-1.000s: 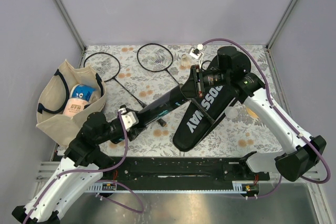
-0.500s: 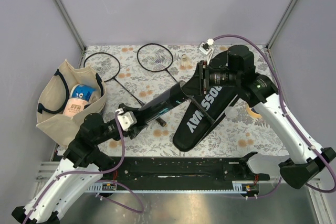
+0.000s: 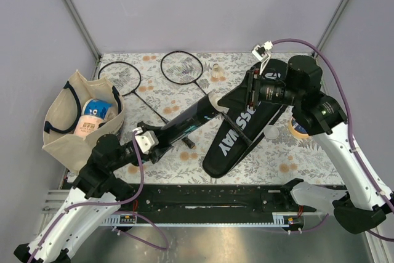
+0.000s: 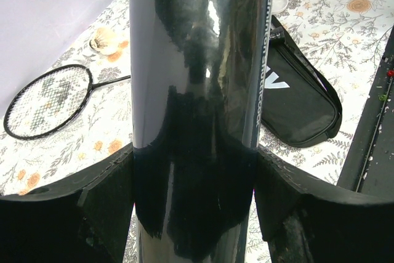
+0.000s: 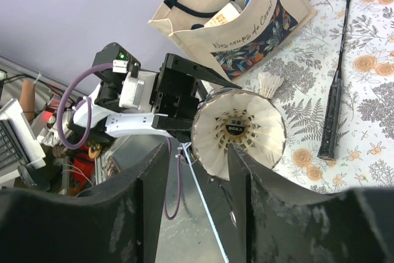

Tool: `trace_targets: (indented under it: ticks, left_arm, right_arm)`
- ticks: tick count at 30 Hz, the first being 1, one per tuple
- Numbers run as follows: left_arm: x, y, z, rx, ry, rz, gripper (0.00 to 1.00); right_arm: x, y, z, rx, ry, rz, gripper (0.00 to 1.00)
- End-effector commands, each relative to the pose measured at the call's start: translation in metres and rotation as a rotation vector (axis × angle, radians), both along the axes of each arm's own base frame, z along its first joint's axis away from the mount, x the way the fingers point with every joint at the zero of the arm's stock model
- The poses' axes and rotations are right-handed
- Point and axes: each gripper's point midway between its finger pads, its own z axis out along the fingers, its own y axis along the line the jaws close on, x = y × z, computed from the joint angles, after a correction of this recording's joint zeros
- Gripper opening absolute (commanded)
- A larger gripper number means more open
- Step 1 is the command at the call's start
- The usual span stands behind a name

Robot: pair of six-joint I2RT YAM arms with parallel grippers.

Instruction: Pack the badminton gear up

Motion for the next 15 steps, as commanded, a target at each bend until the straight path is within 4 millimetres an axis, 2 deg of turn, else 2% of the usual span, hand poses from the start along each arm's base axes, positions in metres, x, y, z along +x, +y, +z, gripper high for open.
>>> trace_targets:
  ticks: [1, 3, 6, 15]
  left_arm:
    - [0.001, -0.002, 0.034, -0.081, -0.102, -0.004, 0.24]
    - [0.000, -0.003, 0.035, -0.085, -0.103, -0.010, 0.24]
    - [-0.003, -0.004, 0.035, -0.089, -0.105, -0.023, 0.24]
    - [0.001, -0.006, 0.034, -0.088, -0.102, -0.027, 0.24]
  right_arm:
    - [0.011, 0.000, 0.002, 0.019, -0.029, -0.044, 0.46]
    - [0.014, 0.004, -0.005, 0.012, -0.012, -0.031, 0.39]
    - [0.020, 0.011, -0.017, 0.005, 0.016, -0.003, 0.33]
    - [0.029, 0.036, -0.055, -0.030, 0.127, 0.068, 0.29]
